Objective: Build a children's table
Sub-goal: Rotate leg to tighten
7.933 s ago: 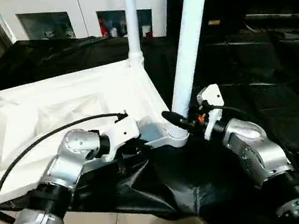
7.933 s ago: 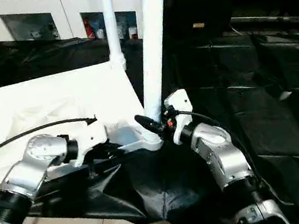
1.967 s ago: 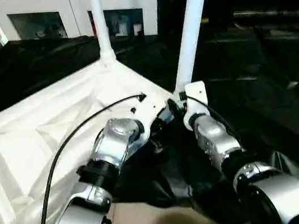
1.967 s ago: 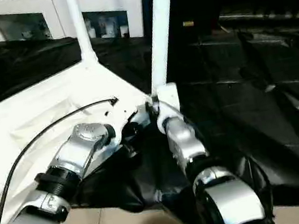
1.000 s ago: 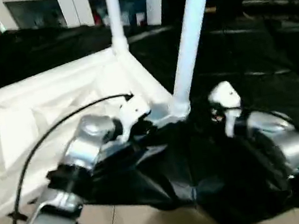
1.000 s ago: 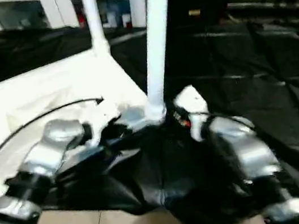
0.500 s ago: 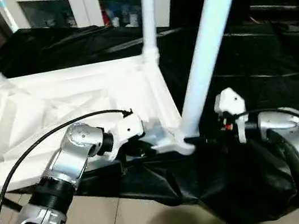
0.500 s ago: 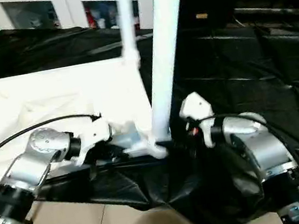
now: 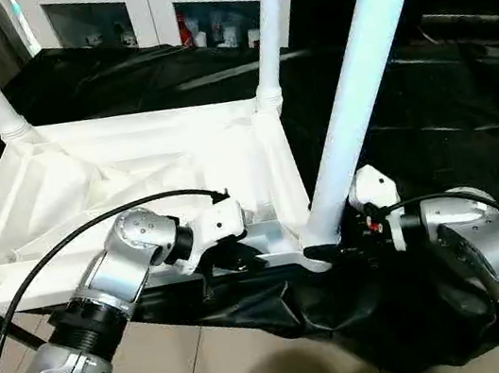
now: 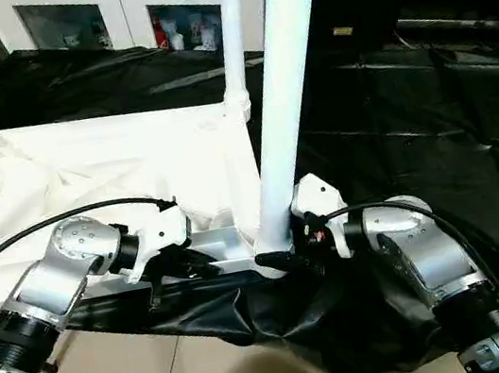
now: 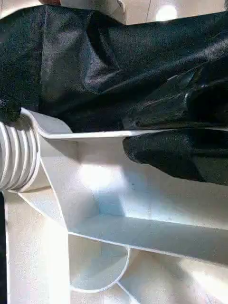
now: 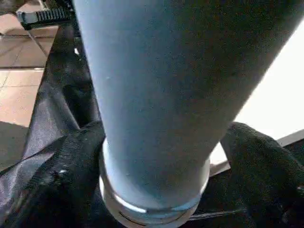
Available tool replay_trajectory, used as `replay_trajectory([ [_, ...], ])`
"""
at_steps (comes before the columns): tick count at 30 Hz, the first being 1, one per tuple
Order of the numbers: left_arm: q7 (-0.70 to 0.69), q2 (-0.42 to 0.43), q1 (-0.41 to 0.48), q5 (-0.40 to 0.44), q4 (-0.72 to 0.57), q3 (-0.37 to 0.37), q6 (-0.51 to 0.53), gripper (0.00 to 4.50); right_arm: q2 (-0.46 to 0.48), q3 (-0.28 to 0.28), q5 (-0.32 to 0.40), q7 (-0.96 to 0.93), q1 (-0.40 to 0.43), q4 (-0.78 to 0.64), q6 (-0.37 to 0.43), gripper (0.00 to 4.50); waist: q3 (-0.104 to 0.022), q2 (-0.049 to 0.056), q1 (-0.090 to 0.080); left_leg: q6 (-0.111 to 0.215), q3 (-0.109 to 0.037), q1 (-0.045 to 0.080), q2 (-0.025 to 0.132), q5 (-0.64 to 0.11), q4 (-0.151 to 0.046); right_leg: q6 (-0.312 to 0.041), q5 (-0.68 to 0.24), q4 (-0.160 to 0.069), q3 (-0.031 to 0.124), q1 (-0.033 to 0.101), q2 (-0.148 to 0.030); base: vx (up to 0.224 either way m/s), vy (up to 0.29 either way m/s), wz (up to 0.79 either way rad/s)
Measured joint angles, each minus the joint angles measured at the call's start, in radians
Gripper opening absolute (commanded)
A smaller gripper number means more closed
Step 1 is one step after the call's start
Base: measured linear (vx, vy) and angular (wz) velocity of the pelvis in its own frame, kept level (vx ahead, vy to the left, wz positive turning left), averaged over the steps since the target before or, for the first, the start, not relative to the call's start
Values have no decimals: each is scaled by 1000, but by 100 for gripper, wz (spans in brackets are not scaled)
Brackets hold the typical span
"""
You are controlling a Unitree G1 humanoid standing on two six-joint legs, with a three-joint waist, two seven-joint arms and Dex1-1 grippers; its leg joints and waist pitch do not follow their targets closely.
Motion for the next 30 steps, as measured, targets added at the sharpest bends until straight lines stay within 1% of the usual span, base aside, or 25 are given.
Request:
replay_trajectory([
  [4, 1, 2, 0, 0, 2, 0, 0, 0, 6, 7, 0, 5, -5, 19, -10, 335, 0, 0, -2, 0, -1, 0, 0, 0, 2, 0, 0, 2, 0, 0, 0, 0, 0, 0],
  [7, 3, 3, -1, 0, 6, 2, 0, 0, 9, 12, 0, 13, -9, 29, -12, 325, 0, 0, -3, 0, -1, 0, 0, 0, 4, 0, 0, 3, 0, 0, 0, 0, 0, 0],
  [8, 3, 3, -1, 0, 7, 2, 0, 0, 10, 12, 0, 13, -9, 30, -12, 292, 0, 0, -3, 0, -1, 0, 0, 0, 4, 0, 0, 3, 0, 0, 0, 0, 0, 0],
  [13, 15, 0, -1, 1, 13, 2, 1, 0, 29, 6, 1, -1, -10, 41, -11, 278, 0, 0, -4, 0, -2, 0, 0, 0, 4, 0, 0, 4, 0, 0, 0, 0, 0, 0],
  [17, 105, -34, -36, 13, 80, 25, 35, 0, 114, -30, -17, -158, -31, 115, -16, 275, 0, -1, -11, -1, -2, 2, 1, 0, 8, -1, 1, 9, 0, 1, 0, 0, 0, 0],
  [19, 186, -75, -61, 33, 128, 40, 49, 0, 175, -68, -28, -296, -54, 169, -9, 275, -1, -1, -17, -1, -3, 2, 0, 0, 9, -2, 2, 9, 1, 1, 0, 0, 0, 0],
  [21, 293, -125, -97, 56, 183, 50, 74, 0, 261, -124, -35, -480, -90, 227, 20, 274, -1, -1, -24, -2, -3, 2, 0, 1, 9, -3, 3, 10, 1, 1, 0, 0, 0, 0],
  [23, 376, -176, -120, 72, 214, 56, 107, 0, 311, -151, -42, -625, -123, 275, 27, 274, -1, -1, -27, -3, -3, 3, 0, 1, 8, -2, 3, 9, 1, 1, 0, 0, 0, 0],
  [27, 497, -250, -148, 81, 250, 68, 164, 0, 401, -183, -70, -843, -184, 363, 10, 274, -1, -1, -32, -5, -4, 3, 0, 2, 6, -2, 3, 9, 0, 2, 0, 0, 0, 0],
  [30, 551, -293, -154, 94, 259, 71, 184, 0, 430, -200, -88, -912, -197, 395, -14, 274, -3, -1, -30, -5, -4, 3, 0, 3, 6, -2, 2, 7, 0, 4, 0, 0, 0, 0],
])
